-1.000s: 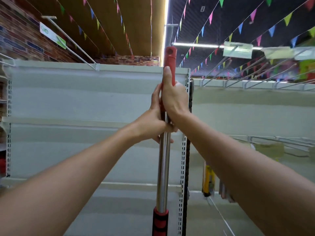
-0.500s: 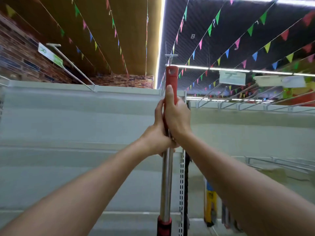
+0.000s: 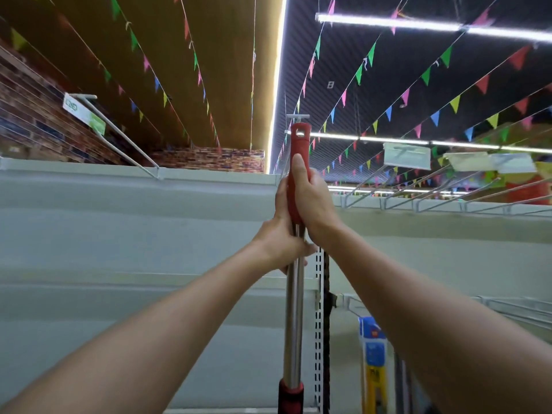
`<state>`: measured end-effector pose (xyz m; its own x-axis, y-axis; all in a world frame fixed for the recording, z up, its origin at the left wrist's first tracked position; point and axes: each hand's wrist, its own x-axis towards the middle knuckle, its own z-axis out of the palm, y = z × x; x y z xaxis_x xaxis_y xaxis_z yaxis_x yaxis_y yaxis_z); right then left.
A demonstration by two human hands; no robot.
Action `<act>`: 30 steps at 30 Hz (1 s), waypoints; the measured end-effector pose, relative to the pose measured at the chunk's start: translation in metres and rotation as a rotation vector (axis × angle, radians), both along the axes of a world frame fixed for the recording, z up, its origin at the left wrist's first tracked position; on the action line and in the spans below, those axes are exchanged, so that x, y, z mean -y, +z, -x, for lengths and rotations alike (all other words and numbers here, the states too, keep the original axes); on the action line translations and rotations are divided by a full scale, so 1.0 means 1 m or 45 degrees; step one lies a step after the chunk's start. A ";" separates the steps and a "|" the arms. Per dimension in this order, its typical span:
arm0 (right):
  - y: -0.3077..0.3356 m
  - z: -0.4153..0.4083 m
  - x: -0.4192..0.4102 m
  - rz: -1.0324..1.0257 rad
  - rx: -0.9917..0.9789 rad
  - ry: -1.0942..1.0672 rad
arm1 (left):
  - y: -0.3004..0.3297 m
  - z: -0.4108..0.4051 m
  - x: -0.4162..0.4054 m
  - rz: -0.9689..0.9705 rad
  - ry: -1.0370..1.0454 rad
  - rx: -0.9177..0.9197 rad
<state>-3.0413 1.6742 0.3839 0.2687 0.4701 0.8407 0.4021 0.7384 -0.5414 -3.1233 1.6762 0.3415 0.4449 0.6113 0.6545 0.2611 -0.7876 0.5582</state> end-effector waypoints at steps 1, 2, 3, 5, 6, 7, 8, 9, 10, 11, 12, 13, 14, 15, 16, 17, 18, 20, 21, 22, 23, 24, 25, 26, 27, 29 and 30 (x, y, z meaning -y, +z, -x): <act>0.001 -0.002 -0.002 0.001 -0.005 0.008 | 0.001 -0.001 -0.002 0.010 -0.008 0.001; 0.002 -0.003 -0.005 0.005 -0.004 0.011 | 0.002 -0.002 -0.004 0.019 -0.014 0.004; 0.002 -0.004 -0.007 0.011 -0.004 0.018 | 0.002 -0.003 -0.006 0.029 -0.016 0.004; 0.001 -0.006 -0.010 0.030 -0.016 0.039 | 0.001 -0.006 -0.009 0.054 -0.012 -0.001; 0.000 -0.007 -0.012 0.040 -0.026 0.046 | 0.000 -0.007 -0.011 0.068 -0.009 -0.004; 0.000 -0.008 -0.014 0.046 -0.034 0.052 | 0.000 -0.008 -0.013 0.077 -0.008 -0.004; 0.000 -0.010 -0.016 0.045 -0.039 0.059 | 0.000 -0.009 -0.015 0.079 -0.010 -0.003; 0.000 -0.011 -0.018 0.038 -0.043 0.068 | 0.000 -0.010 -0.017 0.076 -0.014 -0.001; 0.001 -0.012 -0.019 0.026 -0.046 0.073 | 0.001 -0.012 -0.019 0.065 -0.015 -0.001; 0.002 -0.012 -0.020 0.010 -0.050 0.067 | 0.002 -0.013 -0.020 0.055 -0.015 -0.001; 0.003 -0.013 -0.020 -0.008 -0.056 0.052 | 0.003 -0.015 -0.022 0.049 -0.017 0.001; 0.005 -0.014 -0.020 -0.020 -0.062 0.033 | 0.004 -0.016 -0.023 0.047 -0.021 0.005; 0.006 -0.015 -0.020 -0.026 -0.067 0.021 | 0.005 -0.017 -0.024 0.044 -0.023 0.008; 0.007 -0.016 -0.020 -0.026 -0.072 0.019 | 0.005 -0.019 -0.024 0.034 -0.023 0.007; 0.006 -0.016 -0.021 -0.023 -0.076 0.021 | 0.004 -0.019 -0.024 0.020 -0.022 0.003; 0.005 -0.016 -0.021 -0.018 -0.079 0.021 | 0.002 -0.020 -0.025 0.006 -0.015 -0.005; 0.003 -0.017 -0.022 -0.014 -0.083 0.022 | 0.000 -0.021 -0.025 -0.010 -0.003 -0.015; -0.002 -0.017 -0.021 -0.030 -0.098 0.030 | -0.005 -0.023 -0.026 -0.031 0.024 -0.030; -0.004 -0.017 -0.021 -0.051 -0.104 0.025 | -0.006 -0.023 -0.026 -0.034 0.033 -0.034; -0.006 -0.018 -0.021 -0.071 -0.108 0.011 | -0.007 -0.024 -0.026 -0.038 0.041 -0.038; -0.007 -0.018 -0.022 -0.088 -0.108 -0.004 | -0.008 -0.024 -0.027 -0.044 0.044 -0.041; -0.007 -0.017 -0.022 -0.097 -0.109 -0.016 | -0.008 -0.024 -0.027 -0.051 0.042 -0.041; -0.007 -0.016 -0.022 -0.108 -0.107 -0.021 | -0.008 -0.023 -0.028 -0.055 0.041 -0.036; -0.007 -0.014 -0.022 -0.114 -0.103 -0.021 | -0.007 -0.021 -0.028 -0.053 0.041 -0.028; -0.006 -0.013 -0.022 -0.118 -0.098 -0.022 | -0.006 -0.019 -0.027 -0.047 0.043 -0.020; -0.003 -0.010 -0.021 -0.123 -0.093 -0.020 | -0.004 -0.015 -0.025 -0.041 0.042 -0.005; -0.002 -0.008 -0.020 -0.119 -0.090 -0.021 | -0.003 -0.013 -0.024 -0.037 0.039 -0.003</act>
<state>-3.0336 1.6946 0.3822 0.3356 0.3859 0.8594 0.3777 0.7806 -0.4980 -3.1102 1.7000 0.3386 0.4277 0.6054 0.6713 0.2865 -0.7951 0.5345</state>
